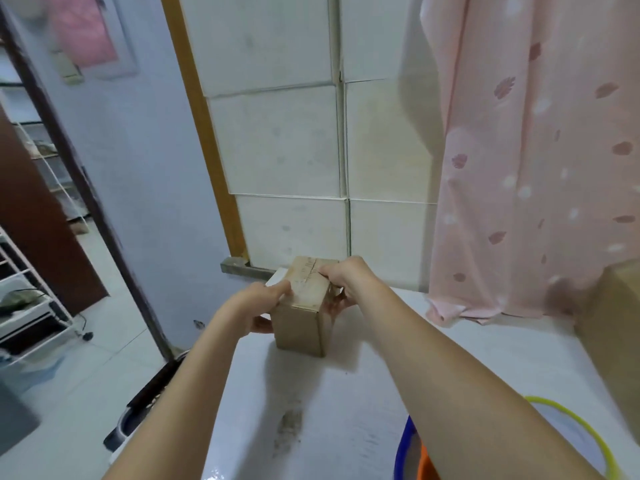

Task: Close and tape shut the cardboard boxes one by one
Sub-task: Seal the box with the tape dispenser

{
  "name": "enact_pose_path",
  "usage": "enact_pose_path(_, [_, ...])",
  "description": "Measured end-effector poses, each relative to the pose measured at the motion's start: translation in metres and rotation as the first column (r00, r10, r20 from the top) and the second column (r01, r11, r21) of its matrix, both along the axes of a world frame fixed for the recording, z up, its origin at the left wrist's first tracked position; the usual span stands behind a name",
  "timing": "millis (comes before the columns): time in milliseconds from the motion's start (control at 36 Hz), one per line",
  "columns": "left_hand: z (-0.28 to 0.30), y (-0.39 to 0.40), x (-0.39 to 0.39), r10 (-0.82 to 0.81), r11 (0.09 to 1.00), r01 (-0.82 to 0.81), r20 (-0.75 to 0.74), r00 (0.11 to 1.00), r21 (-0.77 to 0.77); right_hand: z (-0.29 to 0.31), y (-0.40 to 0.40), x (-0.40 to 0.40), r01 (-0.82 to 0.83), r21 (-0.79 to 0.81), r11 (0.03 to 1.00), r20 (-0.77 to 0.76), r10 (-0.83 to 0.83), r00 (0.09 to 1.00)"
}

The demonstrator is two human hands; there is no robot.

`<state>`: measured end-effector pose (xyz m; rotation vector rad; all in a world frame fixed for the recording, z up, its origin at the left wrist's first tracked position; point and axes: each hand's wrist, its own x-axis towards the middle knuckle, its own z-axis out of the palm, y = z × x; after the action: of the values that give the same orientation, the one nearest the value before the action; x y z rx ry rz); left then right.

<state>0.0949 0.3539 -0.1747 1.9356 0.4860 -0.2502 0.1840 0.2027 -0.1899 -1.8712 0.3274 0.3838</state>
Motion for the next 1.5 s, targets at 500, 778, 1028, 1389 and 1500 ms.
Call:
enact_pose_path(500, [-0.012, 0.038, 0.068, 0.131, 0.974, -0.131, -0.013, 0.991, -0.184, -0.014, 0.04, 0.083, 0.025, 0.041, 0.999, 0.005, -0.025, 1.0])
enact_pose_path(778, [-0.021, 0.039, 0.089, 0.188, 0.968, -0.18, 0.029, 0.982, -0.172, -0.018, 0.048, 0.1, 0.094, 0.061, 0.994, 0.045, -0.097, 0.994])
enact_pose_path(1028, [-0.03, 0.039, 0.098, 0.23, 0.956, -0.214, 0.059, 0.972, -0.203, -0.016, 0.048, 0.096, 0.119, 0.075, 0.99, 0.113, -0.127, 0.985])
enact_pose_path(1389, [-0.03, 0.036, 0.101, 0.251, 0.955, -0.228, 0.104, 0.962, -0.188, -0.012, 0.045, 0.09, 0.119, 0.074, 0.99, 0.118, -0.127, 0.985])
enact_pose_path(1500, [-0.027, 0.034, 0.096, 0.259, 0.954, -0.232, 0.132, 0.957, -0.188, -0.013, 0.047, 0.08, 0.098, 0.034, 0.995, 0.166, -0.102, 0.981])
